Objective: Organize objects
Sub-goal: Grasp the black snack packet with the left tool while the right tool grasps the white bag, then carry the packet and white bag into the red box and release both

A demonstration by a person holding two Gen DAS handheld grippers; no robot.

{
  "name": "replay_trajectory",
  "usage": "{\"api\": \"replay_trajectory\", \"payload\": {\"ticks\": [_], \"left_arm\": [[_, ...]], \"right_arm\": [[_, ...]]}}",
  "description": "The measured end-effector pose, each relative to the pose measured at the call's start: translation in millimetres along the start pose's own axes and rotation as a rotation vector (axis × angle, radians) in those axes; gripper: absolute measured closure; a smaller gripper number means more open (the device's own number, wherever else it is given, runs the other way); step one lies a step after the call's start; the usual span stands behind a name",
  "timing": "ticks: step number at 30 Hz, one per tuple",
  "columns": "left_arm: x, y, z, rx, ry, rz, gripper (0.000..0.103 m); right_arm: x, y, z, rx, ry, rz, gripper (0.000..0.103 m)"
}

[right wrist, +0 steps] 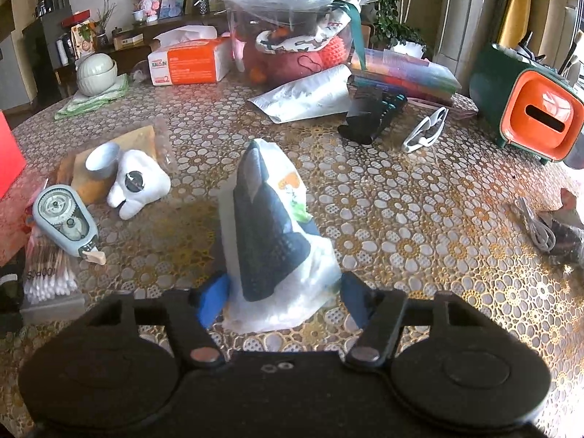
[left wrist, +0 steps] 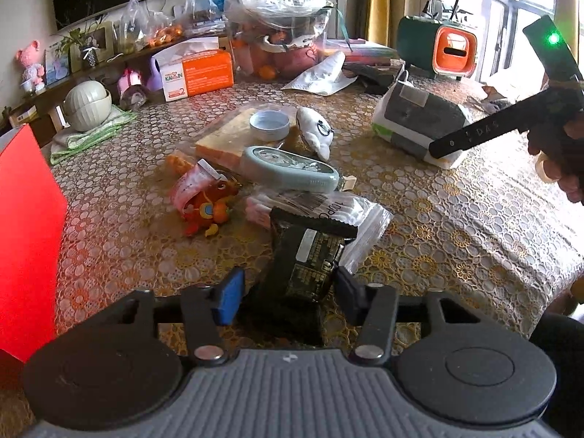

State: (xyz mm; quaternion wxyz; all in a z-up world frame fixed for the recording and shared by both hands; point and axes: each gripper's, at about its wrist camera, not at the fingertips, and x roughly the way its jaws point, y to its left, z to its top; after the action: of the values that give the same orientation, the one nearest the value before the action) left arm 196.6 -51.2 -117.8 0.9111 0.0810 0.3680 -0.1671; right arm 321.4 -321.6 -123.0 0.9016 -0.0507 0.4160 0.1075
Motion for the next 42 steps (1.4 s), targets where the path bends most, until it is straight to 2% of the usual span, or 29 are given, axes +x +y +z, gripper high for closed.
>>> {"api": "replay_trajectory", "payload": {"ticks": [7,8,13,23,34,42], "left_arm": [[-3,0,2,-0.015,0.019,0.018,0.068],[-4,0,3,-0.021,0.019,0.02,0.07],[-12,3,1,-0.06,0.013,0.026,0.071],[-44,9,-5,-0.141,-0.007,0.049,0.071],[-93,17,-17,-0.244,-0.008,0.058,0.071],[-130,27,-17,-0.275,-0.055,0.061,0.071]], "right_arm": [[-8,9,-2,-0.006,-0.023,-0.034,0.057],[-11,11,-3,-0.001,-0.026,-0.037,0.063],[-27,17,-7,0.032,-0.048,-0.036,0.069],[-82,58,-17,0.019,-0.088,0.037,0.069],[-125,106,-29,0.018,-0.087,0.131,0.069],[-149,148,-25,-0.011,-0.106,0.189,0.069]]}}
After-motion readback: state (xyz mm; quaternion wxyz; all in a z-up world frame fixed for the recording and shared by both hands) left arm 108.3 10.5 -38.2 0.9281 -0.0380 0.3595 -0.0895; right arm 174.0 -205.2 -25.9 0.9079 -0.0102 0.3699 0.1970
